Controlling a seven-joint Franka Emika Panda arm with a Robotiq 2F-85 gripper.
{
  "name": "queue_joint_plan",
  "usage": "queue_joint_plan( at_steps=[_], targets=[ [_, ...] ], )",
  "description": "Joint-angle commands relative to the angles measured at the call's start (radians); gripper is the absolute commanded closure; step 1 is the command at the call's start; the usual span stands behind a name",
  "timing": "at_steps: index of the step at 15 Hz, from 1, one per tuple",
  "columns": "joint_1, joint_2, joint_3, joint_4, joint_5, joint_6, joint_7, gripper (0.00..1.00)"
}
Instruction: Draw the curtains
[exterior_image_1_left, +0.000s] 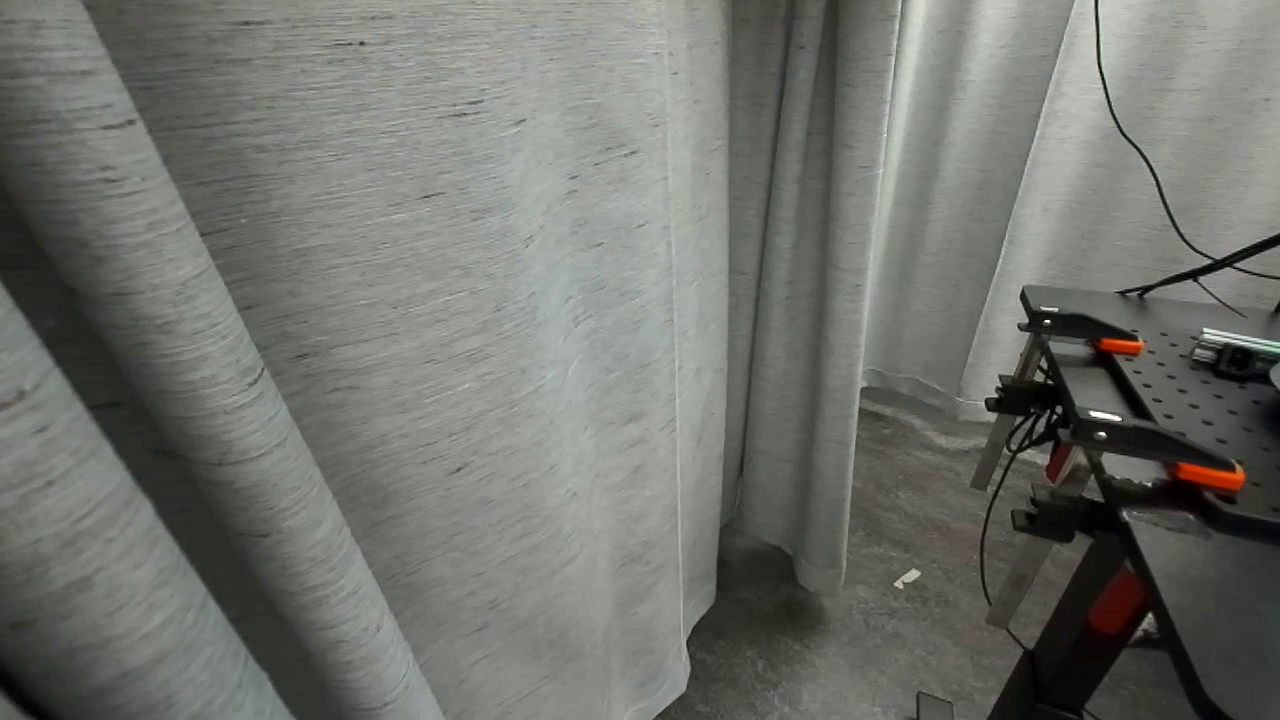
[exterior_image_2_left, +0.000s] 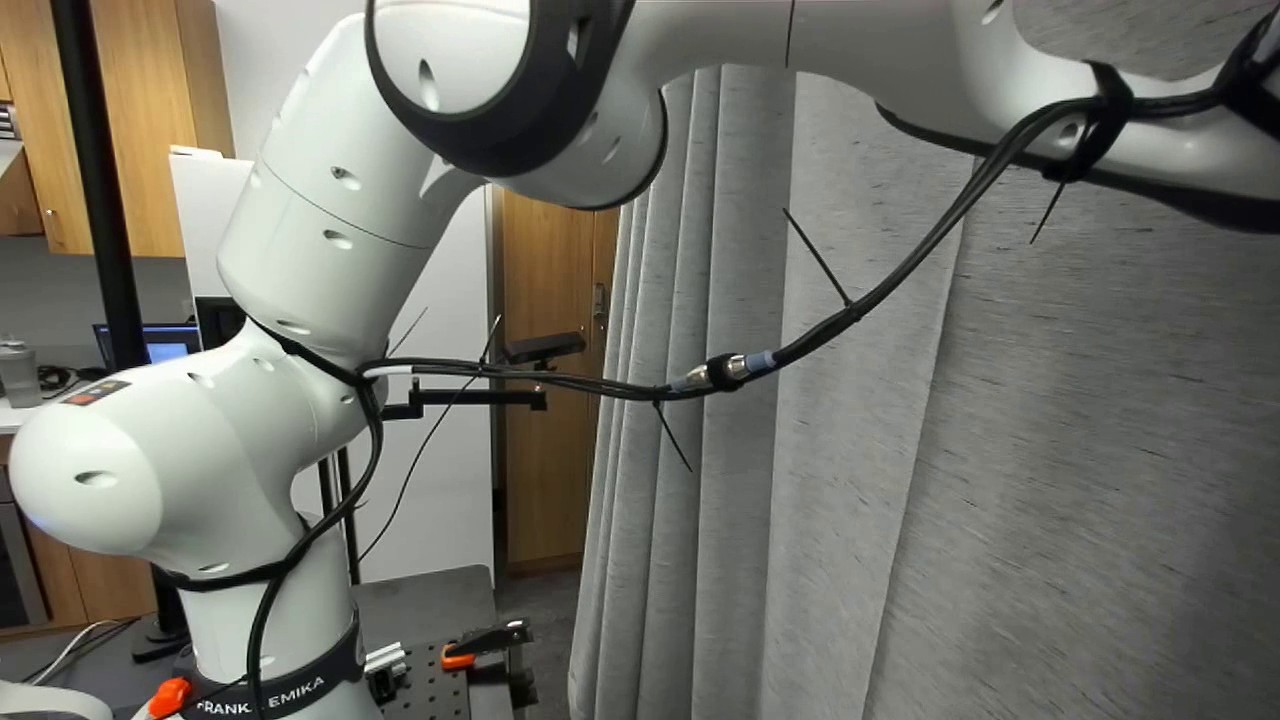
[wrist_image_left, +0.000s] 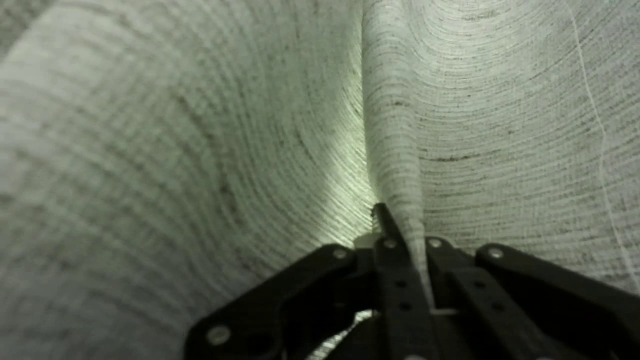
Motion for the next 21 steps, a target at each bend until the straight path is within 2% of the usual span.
queue_joint_plan(
  at_steps=[1, 8, 12, 17, 21],
  targets=[
    [-0.051, 0.129, 0.004, 0.092, 0.063, -0.099, -0.036, 1.0],
    [-0.094, 0.133, -0.011, 0.124, 0.053, -0.18, -0.025, 1.0],
    [-0.108, 0.162, 0.006, 0.167, 0.073, -0.22, -0.034, 1.0],
    [-0.07, 0.185, 0.078, 0.2, 0.123, -0.216, -0.057, 1.0],
    [-0.028, 0.16, 0.156, 0.153, 0.135, -0.187, -0.088, 1.0]
  ],
)
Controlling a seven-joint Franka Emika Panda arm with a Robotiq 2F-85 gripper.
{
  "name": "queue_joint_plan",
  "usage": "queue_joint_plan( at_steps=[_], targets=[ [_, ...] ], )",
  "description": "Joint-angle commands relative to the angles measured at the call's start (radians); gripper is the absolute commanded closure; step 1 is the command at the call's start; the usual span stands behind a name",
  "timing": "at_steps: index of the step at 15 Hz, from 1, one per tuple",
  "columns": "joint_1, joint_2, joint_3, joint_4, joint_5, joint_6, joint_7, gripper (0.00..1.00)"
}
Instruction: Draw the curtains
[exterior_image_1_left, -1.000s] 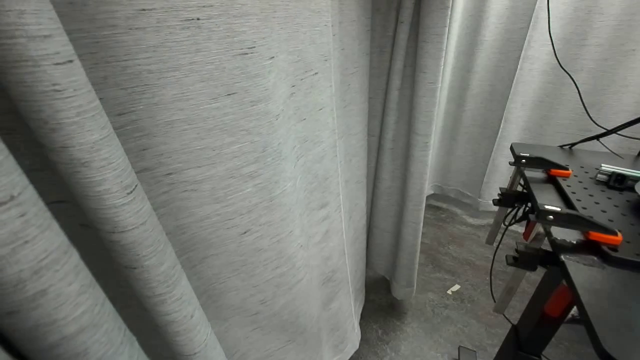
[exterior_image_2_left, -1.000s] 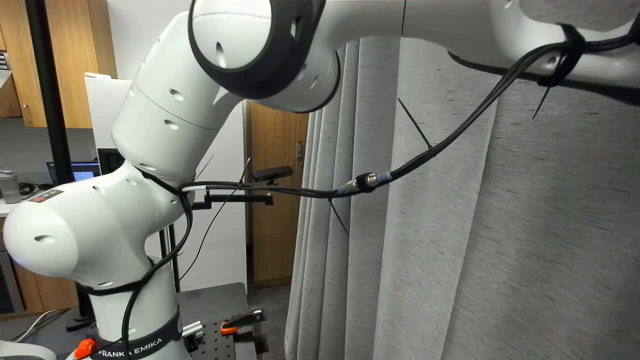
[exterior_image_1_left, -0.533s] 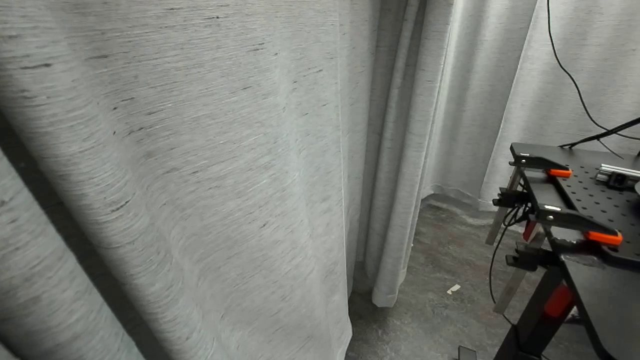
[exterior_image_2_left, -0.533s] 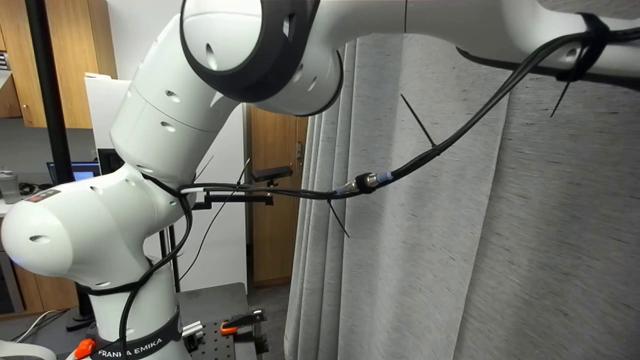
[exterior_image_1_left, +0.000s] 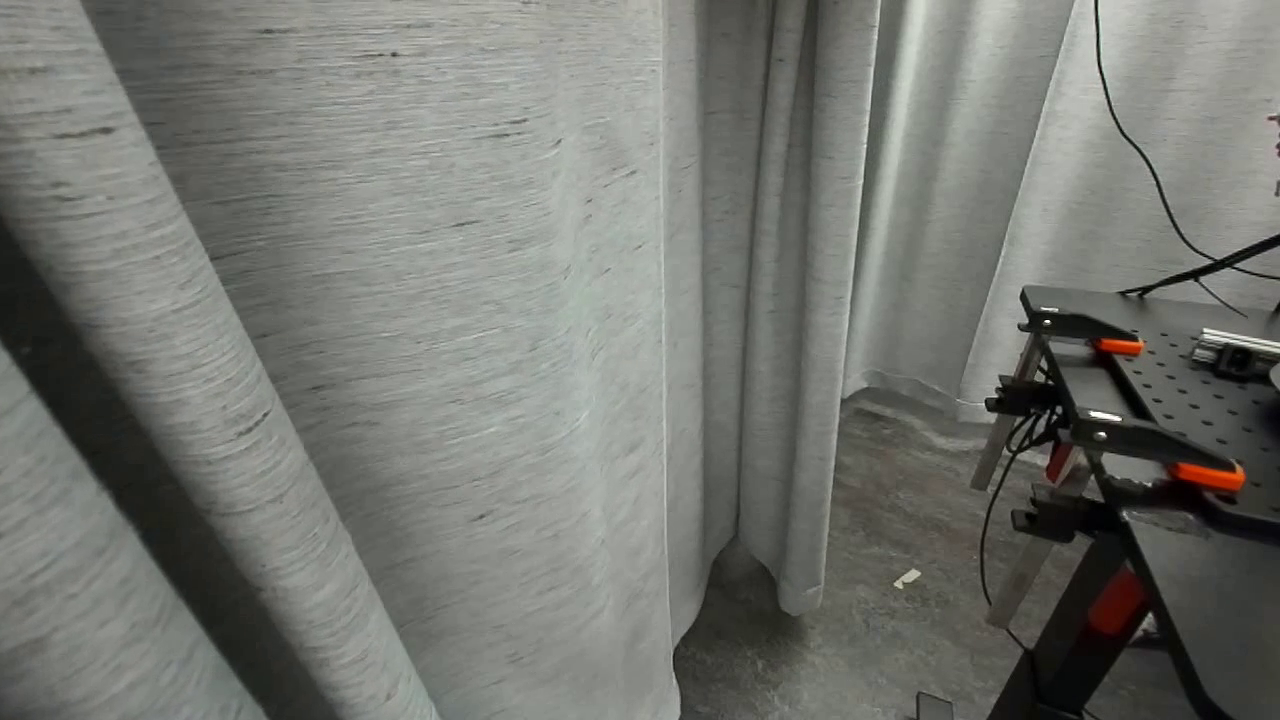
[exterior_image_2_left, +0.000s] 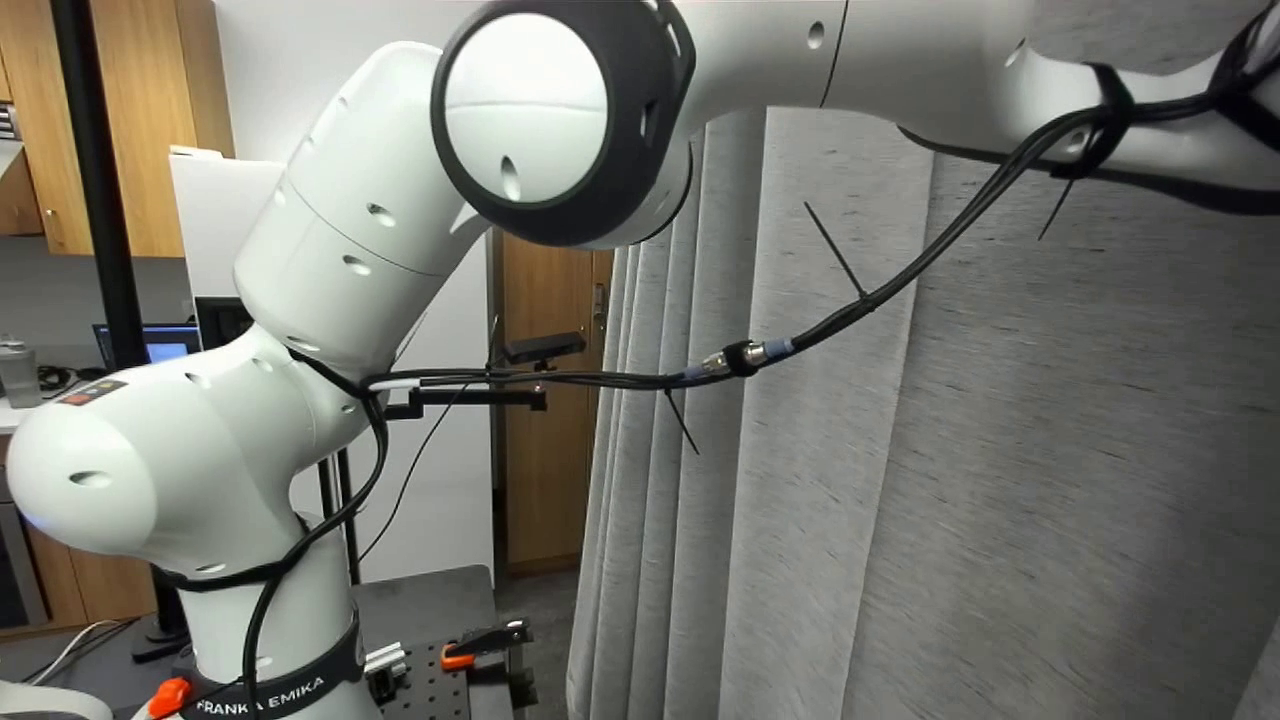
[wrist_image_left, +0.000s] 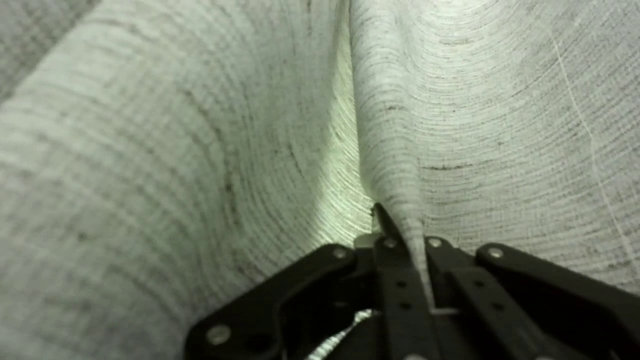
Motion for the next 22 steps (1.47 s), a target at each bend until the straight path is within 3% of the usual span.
queue_joint_plan(
  at_steps=[1, 3, 6, 11, 12, 14, 15, 22],
  targets=[
    [-0.002, 0.048, 0.063, -0.045, 0.059, -0.011, -0.054, 0.73],
    [0.001, 0.031, 0.097, -0.1, 0.074, -0.012, -0.09, 0.66],
    [-0.005, 0.021, 0.134, -0.205, 0.096, -0.031, -0.173, 0.42],
    [-0.003, -0.093, 0.18, -0.466, 0.061, 0.039, -0.346, 0.04],
    [-0.005, -0.122, 0.194, -0.514, 0.059, 0.055, -0.382, 0.0],
    [-0.007, -0.187, 0.225, -0.604, 0.06, 0.08, -0.453, 0.0],
    [0.101, -0.231, 0.086, -0.65, 0.164, 0.114, -0.54, 0.0],
    [0.253, -0.535, 0.032, -0.978, 0.296, 0.165, -0.799, 0.0]
  ],
)
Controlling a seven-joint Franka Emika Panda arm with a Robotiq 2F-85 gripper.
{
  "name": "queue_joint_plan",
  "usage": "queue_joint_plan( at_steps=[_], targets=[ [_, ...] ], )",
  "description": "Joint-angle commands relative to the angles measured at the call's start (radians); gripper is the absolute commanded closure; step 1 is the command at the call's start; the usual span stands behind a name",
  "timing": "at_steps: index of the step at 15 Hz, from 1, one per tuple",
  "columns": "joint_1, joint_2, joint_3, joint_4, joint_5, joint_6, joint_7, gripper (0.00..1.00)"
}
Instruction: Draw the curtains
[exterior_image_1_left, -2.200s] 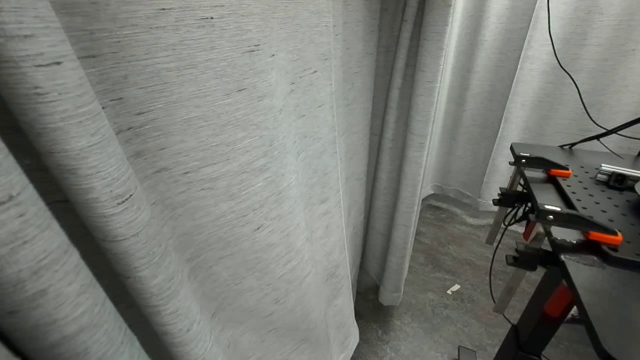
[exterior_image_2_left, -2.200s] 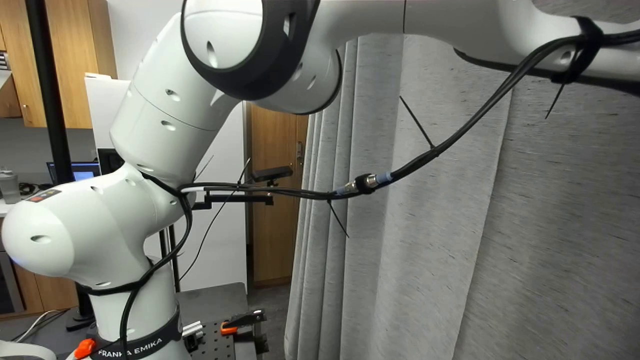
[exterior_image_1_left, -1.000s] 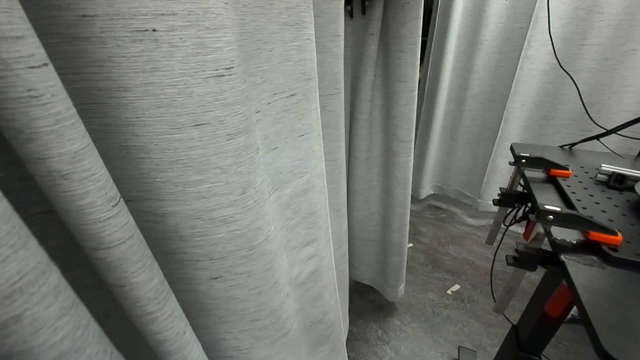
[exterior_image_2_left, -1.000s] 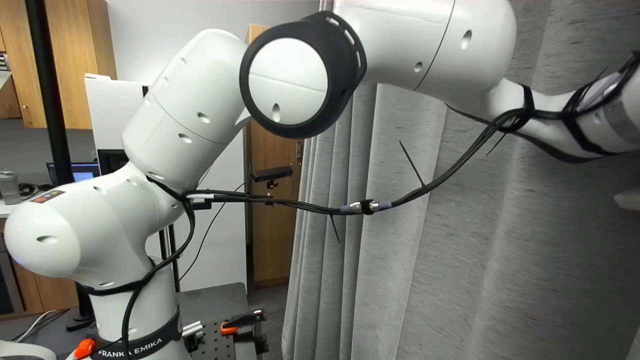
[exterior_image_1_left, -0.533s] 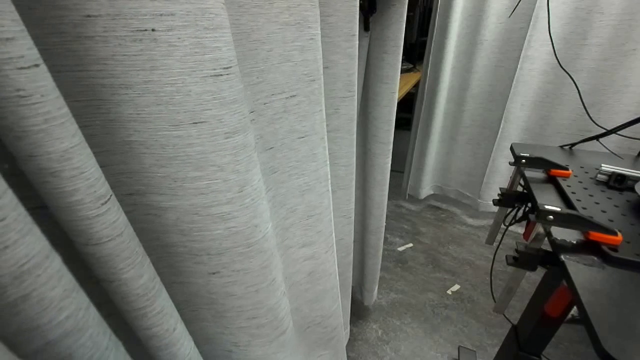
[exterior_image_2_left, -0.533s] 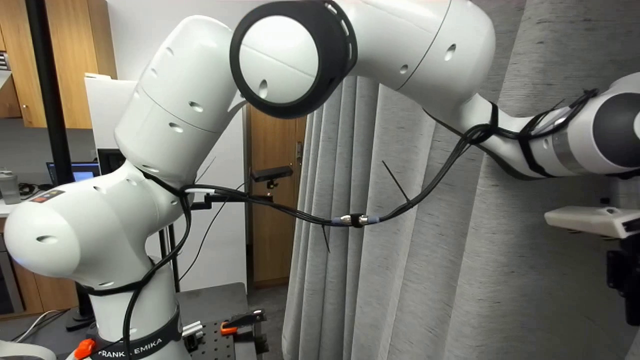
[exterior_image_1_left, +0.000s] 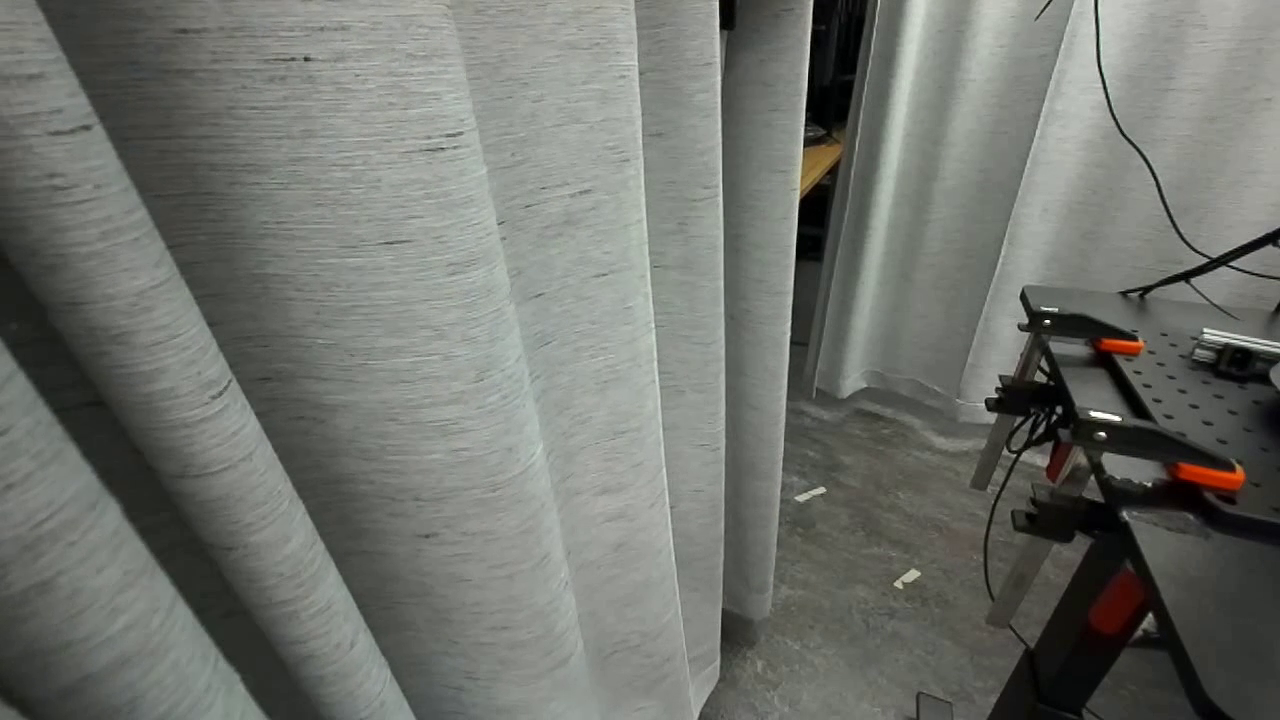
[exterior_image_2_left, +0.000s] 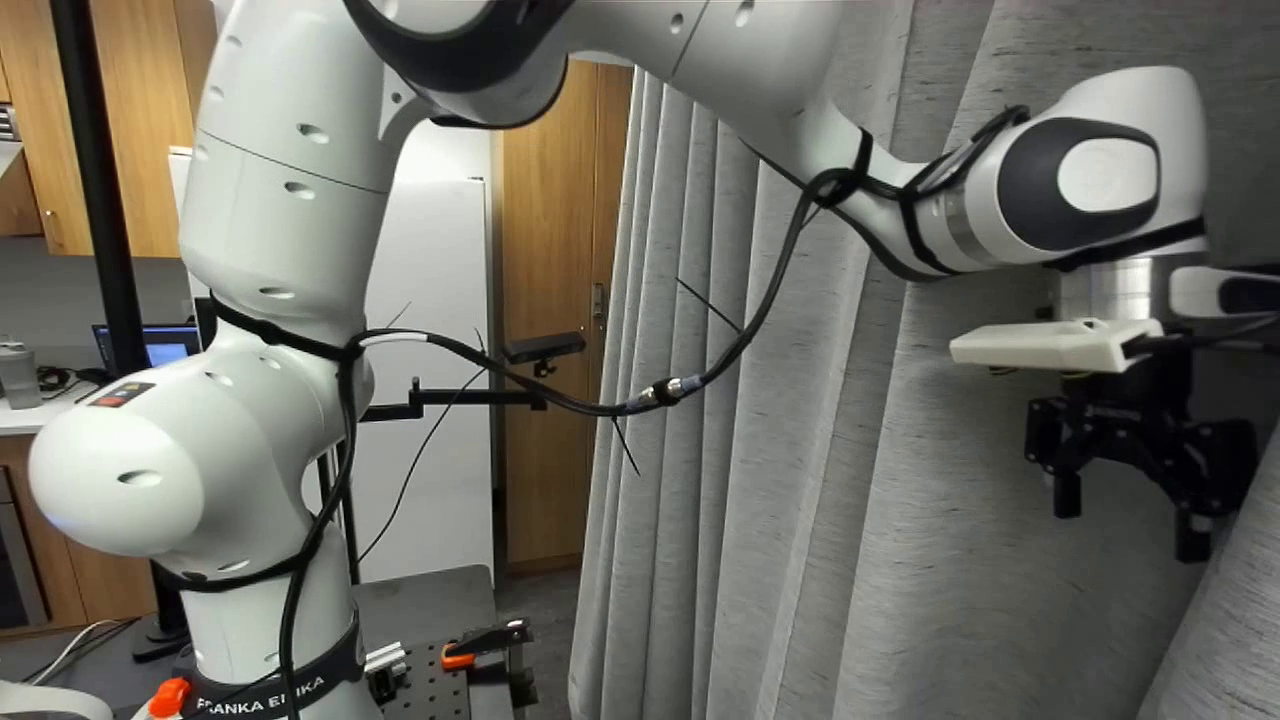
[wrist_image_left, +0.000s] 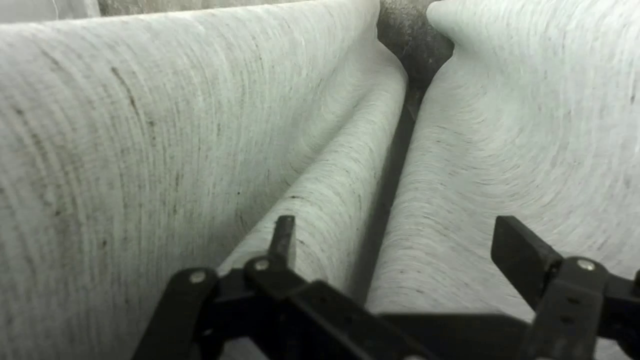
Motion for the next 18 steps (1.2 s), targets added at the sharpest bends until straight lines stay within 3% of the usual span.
queue_joint_plan(
  at_steps=[1, 6, 11, 15, 16, 18],
  targets=[
    [0.087, -0.22, -0.038, -0.243, 0.062, 0.043, -0.111, 0.0],
    [0.19, -0.457, -0.032, -0.481, 0.064, 0.023, -0.155, 0.0],
    [0.256, -0.604, -0.027, -0.624, 0.045, 0.02, -0.129, 0.0],
    [0.267, -0.653, -0.023, -0.673, 0.028, 0.013, -0.107, 0.0],
    [0.265, -0.601, -0.028, -0.615, 0.033, -0.001, -0.117, 0.0],
    [0.265, -0.607, -0.03, -0.618, 0.033, -0.001, -0.117, 0.0]
  ],
)
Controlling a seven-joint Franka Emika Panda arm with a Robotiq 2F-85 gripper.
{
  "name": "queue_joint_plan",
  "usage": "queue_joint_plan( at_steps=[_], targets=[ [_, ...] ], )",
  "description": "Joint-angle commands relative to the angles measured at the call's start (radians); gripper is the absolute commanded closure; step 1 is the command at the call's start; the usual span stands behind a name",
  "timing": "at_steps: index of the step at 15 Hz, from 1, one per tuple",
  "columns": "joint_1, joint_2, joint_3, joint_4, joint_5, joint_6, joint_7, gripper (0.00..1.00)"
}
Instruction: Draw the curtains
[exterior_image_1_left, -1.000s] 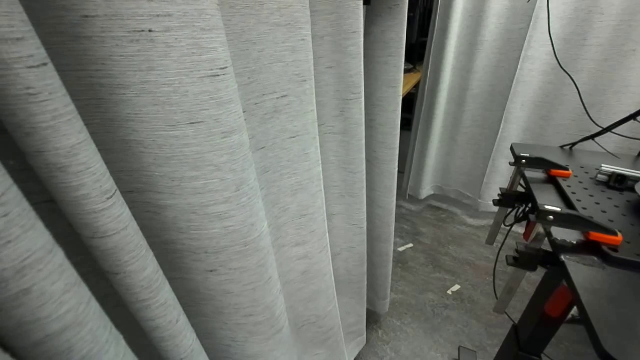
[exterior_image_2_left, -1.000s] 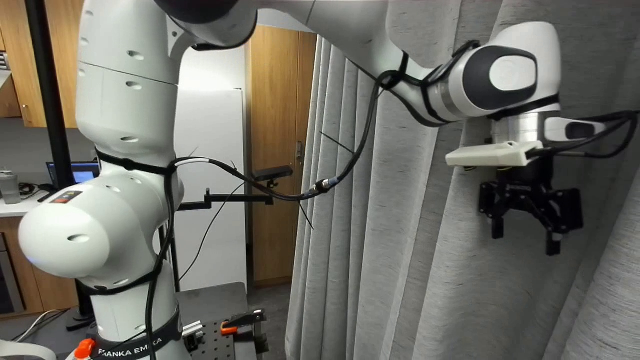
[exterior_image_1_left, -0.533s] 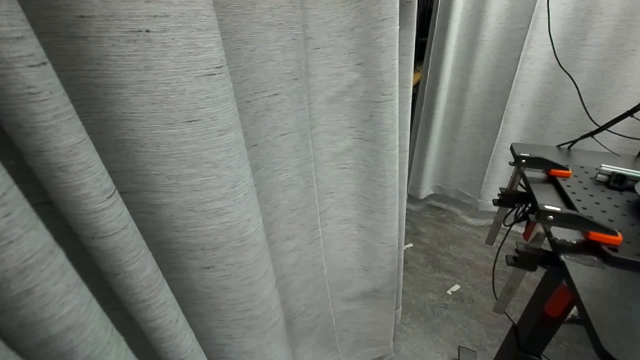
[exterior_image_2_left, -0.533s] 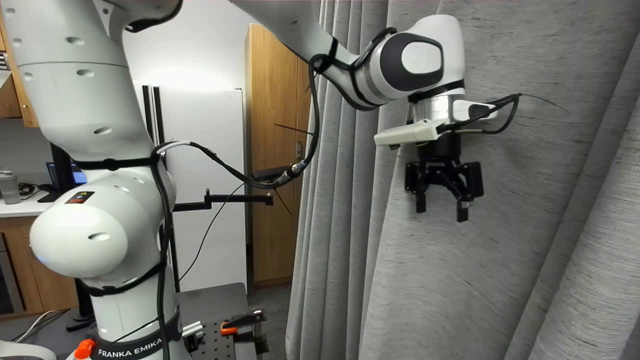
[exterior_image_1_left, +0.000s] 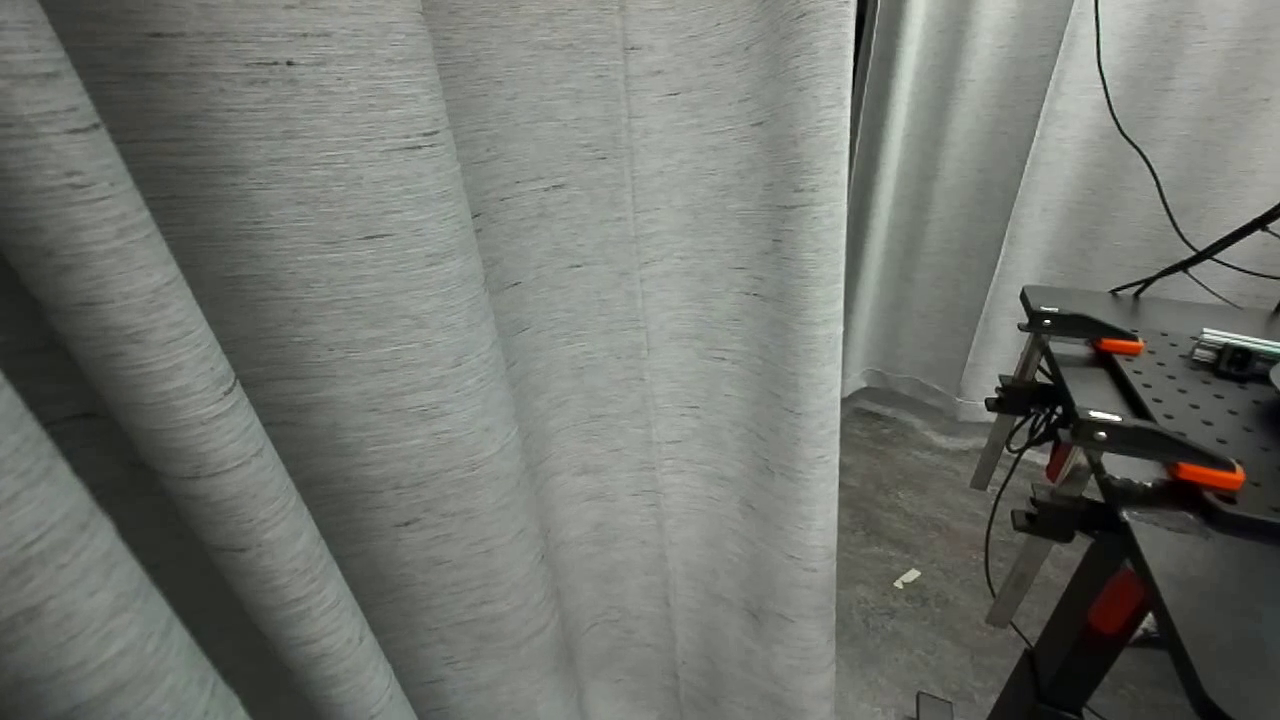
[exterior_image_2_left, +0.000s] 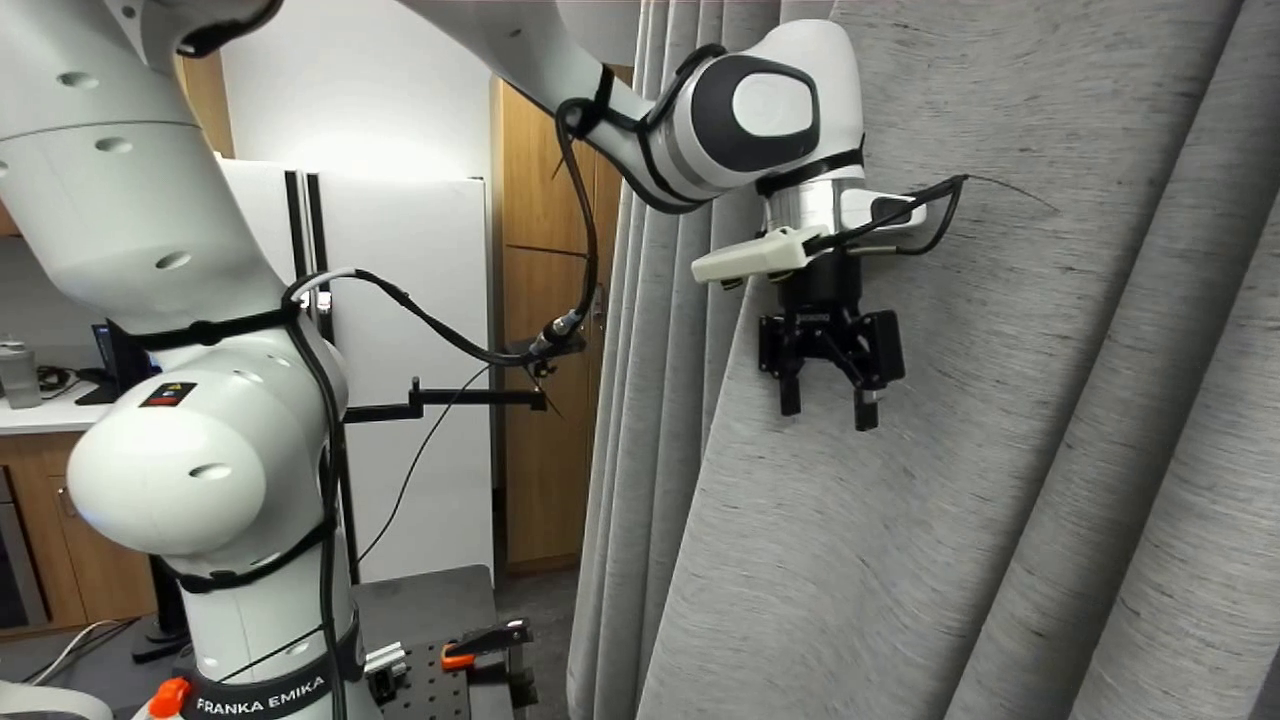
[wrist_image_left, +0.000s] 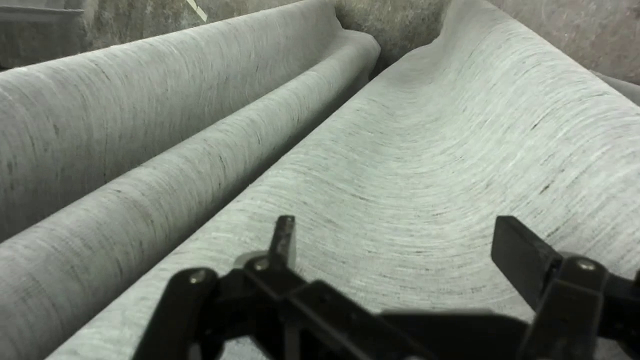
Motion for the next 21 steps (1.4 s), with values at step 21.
queue_joint_plan(
  at_steps=[21],
  targets=[
    [-0.035, 0.072, -0.094, -0.006, -0.148, 0.176, 0.0, 0.0]
  ],
)
